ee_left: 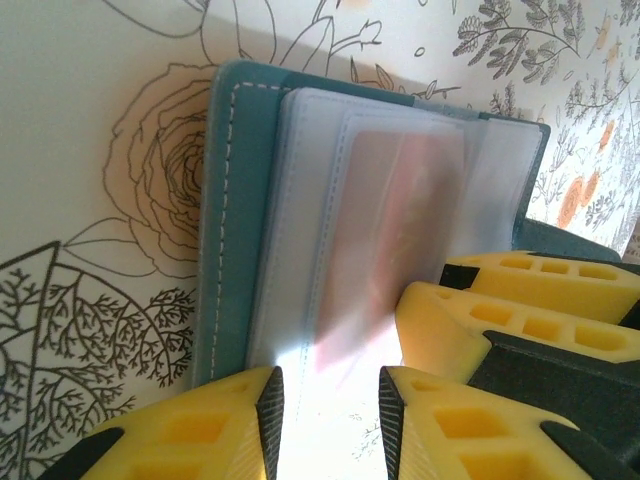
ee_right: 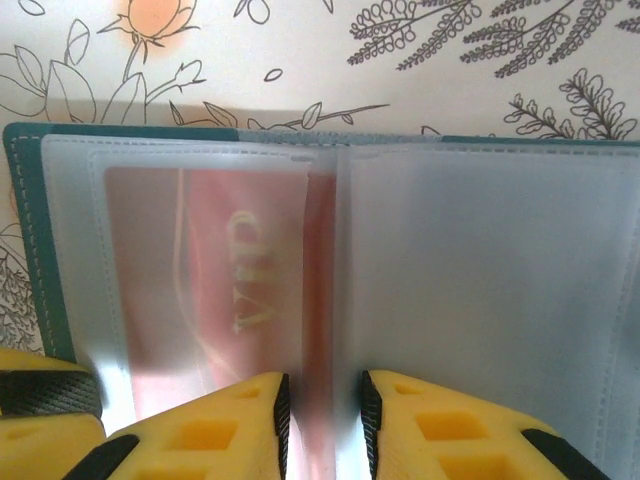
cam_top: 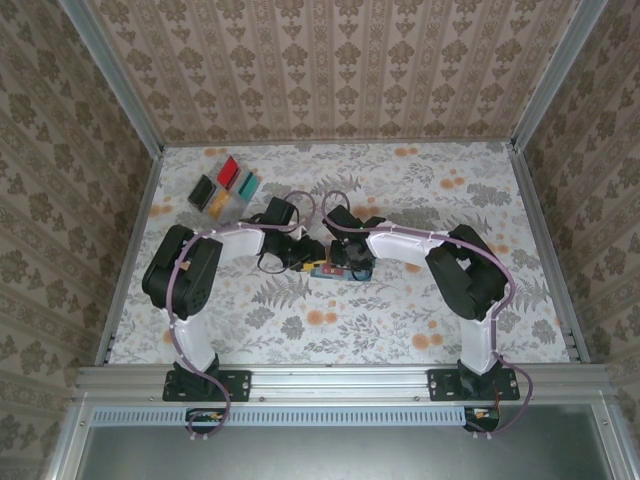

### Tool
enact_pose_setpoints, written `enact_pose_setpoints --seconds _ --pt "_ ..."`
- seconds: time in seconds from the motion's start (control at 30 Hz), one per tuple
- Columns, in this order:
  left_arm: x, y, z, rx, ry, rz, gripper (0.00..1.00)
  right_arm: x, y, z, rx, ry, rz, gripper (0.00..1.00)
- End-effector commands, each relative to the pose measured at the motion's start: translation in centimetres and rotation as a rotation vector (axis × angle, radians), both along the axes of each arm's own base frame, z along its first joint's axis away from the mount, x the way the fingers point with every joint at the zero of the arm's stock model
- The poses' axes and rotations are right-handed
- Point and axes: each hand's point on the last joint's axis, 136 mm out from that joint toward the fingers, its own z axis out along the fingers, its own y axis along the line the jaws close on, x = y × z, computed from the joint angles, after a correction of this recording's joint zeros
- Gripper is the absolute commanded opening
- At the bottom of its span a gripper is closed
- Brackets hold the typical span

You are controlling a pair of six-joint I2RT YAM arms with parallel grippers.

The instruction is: Take the credit cards out of the card holder

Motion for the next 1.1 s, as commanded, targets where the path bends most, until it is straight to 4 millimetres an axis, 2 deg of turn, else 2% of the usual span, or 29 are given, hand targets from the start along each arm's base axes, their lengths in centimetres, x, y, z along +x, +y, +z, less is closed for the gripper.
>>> enact_pose_setpoints --seconds 0.0,0.27,0.6,0.77,0.9,1.07 --pt "-0.1 -0.5 -0.5 0.002 0.028 -0.01 0.34 -1.7 -1.0 -2.4 0.003 0.08 -0.023 0.29" --pt "-0.4 -0.5 -0.3 0.031 0.041 -0.029 0.34 -1.5 -1.4 -2.5 0.055 0.074 -0.049 0.24" --pt "-0.5 -1.6 0.1 0.021 0.039 -0.059 0.33 -1.6 -1.6 -2.6 0.074 0.075 -0.06 0.22" --pt "0.0 0.0 0.1 0.119 -0.003 -0.044 0.33 -1.6 -2.1 -2.7 0.059 0.072 -0.067 0.21" --pt "0.0 0.1 0.7 0.112 -0.018 -0.044 0.33 -1.9 -2.5 -3.3 0.024 0.09 -0.064 0.2" --pt "-0.2 0.0 -0.2 0.117 0.006 -0.038 0.34 -2.2 -3.0 -4.0 -0.024 0.11 -0.062 0.18"
